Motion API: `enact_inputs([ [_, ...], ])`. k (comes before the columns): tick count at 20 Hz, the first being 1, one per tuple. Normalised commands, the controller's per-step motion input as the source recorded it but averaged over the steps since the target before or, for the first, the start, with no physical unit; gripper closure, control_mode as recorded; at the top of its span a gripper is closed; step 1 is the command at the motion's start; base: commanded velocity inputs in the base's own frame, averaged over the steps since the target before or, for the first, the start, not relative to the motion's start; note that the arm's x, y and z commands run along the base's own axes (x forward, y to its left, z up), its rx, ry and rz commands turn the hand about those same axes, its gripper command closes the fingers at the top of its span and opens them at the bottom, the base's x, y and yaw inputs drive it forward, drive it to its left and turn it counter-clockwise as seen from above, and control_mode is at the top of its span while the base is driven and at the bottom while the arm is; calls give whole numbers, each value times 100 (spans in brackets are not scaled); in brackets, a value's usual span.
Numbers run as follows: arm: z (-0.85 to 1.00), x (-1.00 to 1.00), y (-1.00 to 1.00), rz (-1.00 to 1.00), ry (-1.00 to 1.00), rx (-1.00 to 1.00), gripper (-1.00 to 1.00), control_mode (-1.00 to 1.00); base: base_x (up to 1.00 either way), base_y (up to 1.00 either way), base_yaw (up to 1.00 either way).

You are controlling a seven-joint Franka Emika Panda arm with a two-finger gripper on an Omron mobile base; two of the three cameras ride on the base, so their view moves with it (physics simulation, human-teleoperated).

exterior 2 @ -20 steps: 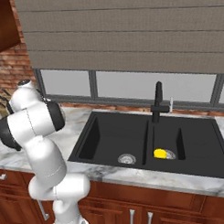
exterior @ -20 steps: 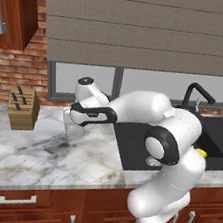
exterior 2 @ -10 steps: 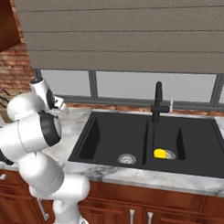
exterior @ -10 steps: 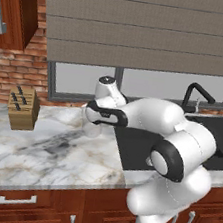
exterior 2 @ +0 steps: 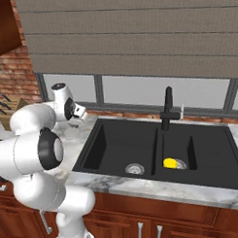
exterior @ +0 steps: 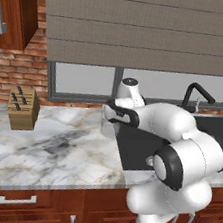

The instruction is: Move any existing items from the left basin to the right basin for drying. Then move the glass cup from the counter to the left basin of the sink for washing.

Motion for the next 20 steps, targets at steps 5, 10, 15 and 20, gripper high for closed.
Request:
enact_inputs([
  [5,0,0,-73,-11,1,2,100,-100,0,0,0],
  [10,0,0,-75,-10,0,3,100,-100,0,0,0],
  [15,0,0,-76,-9,0,4,100,-100,0,0,0],
  [20,-20,1,-65,-6,1,2,100,-100,0,0,0],
])
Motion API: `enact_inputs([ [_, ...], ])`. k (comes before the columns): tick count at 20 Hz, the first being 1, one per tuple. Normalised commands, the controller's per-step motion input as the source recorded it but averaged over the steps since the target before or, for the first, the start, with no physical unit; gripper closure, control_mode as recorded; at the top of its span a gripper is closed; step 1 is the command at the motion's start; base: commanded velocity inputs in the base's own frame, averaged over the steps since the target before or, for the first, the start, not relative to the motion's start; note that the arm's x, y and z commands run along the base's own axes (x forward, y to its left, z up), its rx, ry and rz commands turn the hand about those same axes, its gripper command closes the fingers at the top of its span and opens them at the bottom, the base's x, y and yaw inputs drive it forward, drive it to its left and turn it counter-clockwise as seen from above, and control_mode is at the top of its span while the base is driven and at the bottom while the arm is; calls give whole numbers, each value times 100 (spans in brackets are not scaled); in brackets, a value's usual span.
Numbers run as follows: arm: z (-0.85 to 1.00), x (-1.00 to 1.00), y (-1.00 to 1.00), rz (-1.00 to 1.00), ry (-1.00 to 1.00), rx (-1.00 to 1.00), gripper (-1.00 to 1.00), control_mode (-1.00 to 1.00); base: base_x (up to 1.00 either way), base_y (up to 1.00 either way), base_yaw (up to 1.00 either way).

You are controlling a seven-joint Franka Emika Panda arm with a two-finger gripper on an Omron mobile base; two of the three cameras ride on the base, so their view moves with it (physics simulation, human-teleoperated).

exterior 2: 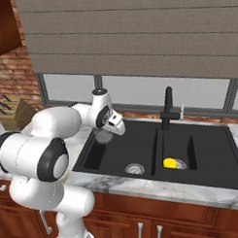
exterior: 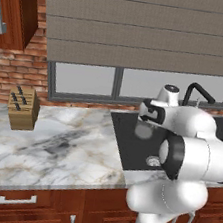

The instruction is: Move any existing items from the left basin to the right basin for drying. Then move the glass cup from the counter to the left basin of the sink for washing.

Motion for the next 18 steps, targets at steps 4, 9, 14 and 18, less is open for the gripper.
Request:
enact_inputs([
  [4,-45,7,-46,-1,1,0,100,-100,0,0,0],
  [9,-46,11,-29,0,1,0,100,-100,0,0,0],
  [14,-39,13,-15,0,1,0,100,-100,0,0,0],
  [18,-41,16,-5,0,2,0,100,-100,0,0,0],
])
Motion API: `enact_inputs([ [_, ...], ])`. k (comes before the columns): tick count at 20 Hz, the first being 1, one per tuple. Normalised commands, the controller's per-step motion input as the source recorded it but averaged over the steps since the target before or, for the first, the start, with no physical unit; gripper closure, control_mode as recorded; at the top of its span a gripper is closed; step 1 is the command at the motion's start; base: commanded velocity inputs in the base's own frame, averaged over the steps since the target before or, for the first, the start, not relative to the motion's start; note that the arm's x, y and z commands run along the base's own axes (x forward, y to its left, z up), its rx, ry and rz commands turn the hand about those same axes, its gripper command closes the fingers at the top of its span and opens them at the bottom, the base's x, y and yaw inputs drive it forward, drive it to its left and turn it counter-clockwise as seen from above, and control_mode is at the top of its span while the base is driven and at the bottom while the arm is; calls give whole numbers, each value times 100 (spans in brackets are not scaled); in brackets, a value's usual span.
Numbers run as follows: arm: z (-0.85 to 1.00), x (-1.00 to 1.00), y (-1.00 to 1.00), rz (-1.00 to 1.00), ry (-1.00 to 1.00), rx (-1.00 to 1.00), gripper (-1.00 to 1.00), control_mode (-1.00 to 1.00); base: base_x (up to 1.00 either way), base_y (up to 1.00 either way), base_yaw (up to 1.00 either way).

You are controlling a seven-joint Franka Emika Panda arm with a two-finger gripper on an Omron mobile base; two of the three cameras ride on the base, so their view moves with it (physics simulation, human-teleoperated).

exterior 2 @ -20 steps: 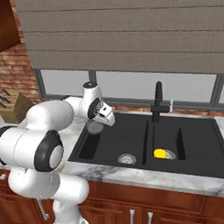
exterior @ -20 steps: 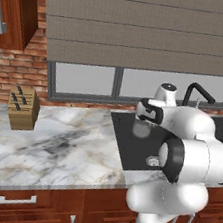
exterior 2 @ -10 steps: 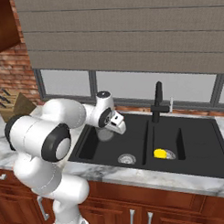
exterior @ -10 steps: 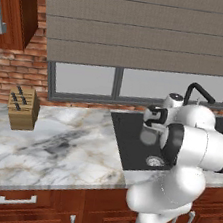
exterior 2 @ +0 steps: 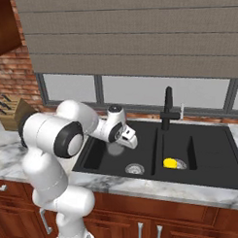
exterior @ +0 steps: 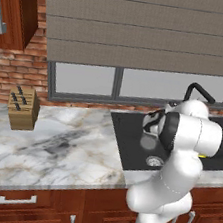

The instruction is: Move any existing items from the left basin to the right basin for drying. Then move the glass cup from the counter to the left basin of the sink for washing.

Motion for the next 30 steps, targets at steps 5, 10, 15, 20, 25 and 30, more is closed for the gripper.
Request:
enact_inputs([
  [5,-46,14,-3,0,3,0,100,-100,0,0,0],
  [10,-46,12,-3,0,4,0,100,-100,0,0,0],
  [15,-36,13,-3,0,1,0,100,-100,0,0,0],
  [20,-29,21,-4,0,0,0,100,-100,0,0,0],
  [25,-34,25,-4,0,0,0,100,-100,0,0,0],
  [30,-28,20,-3,0,0,1,100,-100,0,0,0],
])
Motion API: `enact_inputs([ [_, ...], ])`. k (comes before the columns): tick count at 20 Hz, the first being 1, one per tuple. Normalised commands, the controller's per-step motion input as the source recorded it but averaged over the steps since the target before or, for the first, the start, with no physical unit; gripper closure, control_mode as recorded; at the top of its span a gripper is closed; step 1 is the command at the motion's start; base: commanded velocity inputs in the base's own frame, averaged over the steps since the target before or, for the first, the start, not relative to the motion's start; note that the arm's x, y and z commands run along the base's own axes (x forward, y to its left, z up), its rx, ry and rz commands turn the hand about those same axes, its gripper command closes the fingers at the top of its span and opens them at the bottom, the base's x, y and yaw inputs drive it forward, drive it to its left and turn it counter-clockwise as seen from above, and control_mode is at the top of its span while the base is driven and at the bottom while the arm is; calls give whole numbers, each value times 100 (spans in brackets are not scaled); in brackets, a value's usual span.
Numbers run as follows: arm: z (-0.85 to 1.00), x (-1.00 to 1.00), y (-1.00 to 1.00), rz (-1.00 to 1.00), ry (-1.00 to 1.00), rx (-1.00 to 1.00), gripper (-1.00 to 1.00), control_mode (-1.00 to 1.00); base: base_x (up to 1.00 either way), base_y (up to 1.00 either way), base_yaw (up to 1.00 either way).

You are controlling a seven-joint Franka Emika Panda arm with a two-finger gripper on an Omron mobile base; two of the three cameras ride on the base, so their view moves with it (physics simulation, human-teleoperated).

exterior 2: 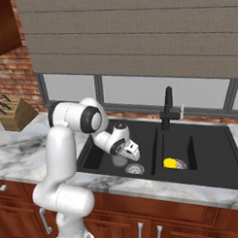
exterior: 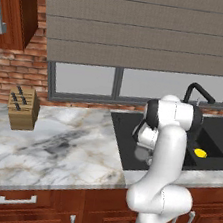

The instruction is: Move any existing items from the left basin to the right basin for drying. Then move the glass cup from the counter to the left basin of the sink for washing.

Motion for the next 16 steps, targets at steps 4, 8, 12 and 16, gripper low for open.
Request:
enact_inputs([
  [4,-19,15,-3,0,0,3,100,-100,0,0,0],
  [8,-20,12,-9,1,0,4,100,-100,0,0,0],
  [12,-23,11,-5,1,0,3,-100,-100,0,0,0],
  [16,-9,7,0,1,0,2,-100,-100,0,0,0],
])
